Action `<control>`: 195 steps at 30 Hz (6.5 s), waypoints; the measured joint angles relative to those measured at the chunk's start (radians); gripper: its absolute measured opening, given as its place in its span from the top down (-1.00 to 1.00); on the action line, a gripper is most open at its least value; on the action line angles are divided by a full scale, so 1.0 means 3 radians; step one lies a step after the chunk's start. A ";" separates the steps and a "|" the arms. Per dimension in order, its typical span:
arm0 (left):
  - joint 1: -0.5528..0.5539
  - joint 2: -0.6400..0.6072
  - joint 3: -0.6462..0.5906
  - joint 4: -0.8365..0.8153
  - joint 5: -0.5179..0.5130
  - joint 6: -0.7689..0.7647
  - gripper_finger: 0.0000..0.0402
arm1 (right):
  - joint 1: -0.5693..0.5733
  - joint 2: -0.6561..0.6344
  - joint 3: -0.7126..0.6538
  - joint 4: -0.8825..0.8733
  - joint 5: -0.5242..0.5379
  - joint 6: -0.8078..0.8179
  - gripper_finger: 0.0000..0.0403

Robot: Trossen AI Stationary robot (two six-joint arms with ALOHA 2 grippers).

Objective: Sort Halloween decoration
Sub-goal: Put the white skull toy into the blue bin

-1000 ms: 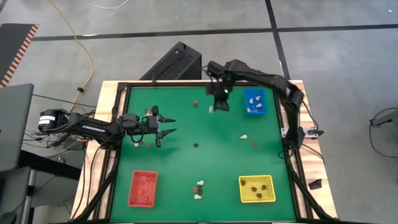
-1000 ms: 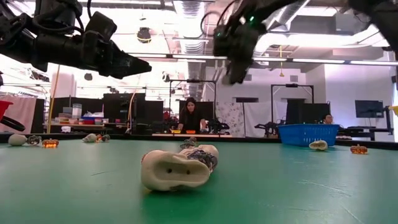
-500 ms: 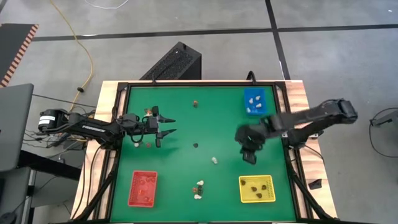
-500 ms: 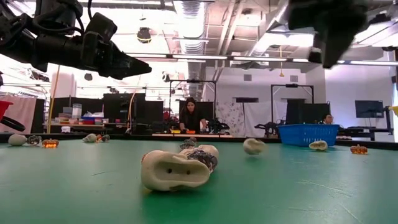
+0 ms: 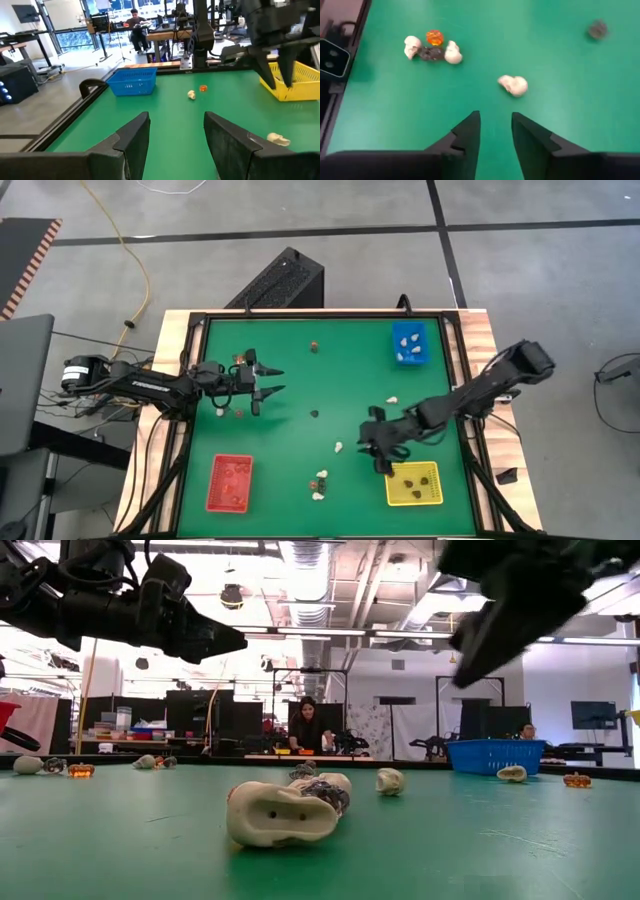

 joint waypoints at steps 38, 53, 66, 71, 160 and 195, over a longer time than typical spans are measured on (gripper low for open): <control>-0.0001 0.0000 -0.0001 -0.0215 0.0004 0.0097 0.11 | -0.0609 0.1720 0.1719 -0.1386 -0.0815 -0.2333 -0.09; -0.0001 0.0000 -0.0001 -0.0215 0.0004 0.0093 0.11 | -0.0580 0.1712 0.1501 -0.1071 -0.0800 -0.2330 0.16; -0.0003 0.0000 -0.0001 -0.0213 0.0004 0.0080 0.11 | -0.0567 0.1512 0.1634 -0.1523 -0.0804 -0.2110 0.46; -0.0003 0.0000 -0.0001 -0.0211 0.0004 0.0077 0.11 | -0.0522 0.1100 0.1669 -0.1808 -0.0822 -0.1572 0.43; -0.0001 0.0001 -0.0003 -0.0177 0.0178 -0.0090 0.11 | 0.0986 0.0288 -0.0054 -0.1341 -0.0447 0.4474 0.55; -0.0001 0.0001 -0.0003 -0.0178 0.0234 -0.0123 0.11 | -0.0387 0.0097 0.1317 -0.3460 0.0534 0.1380 0.89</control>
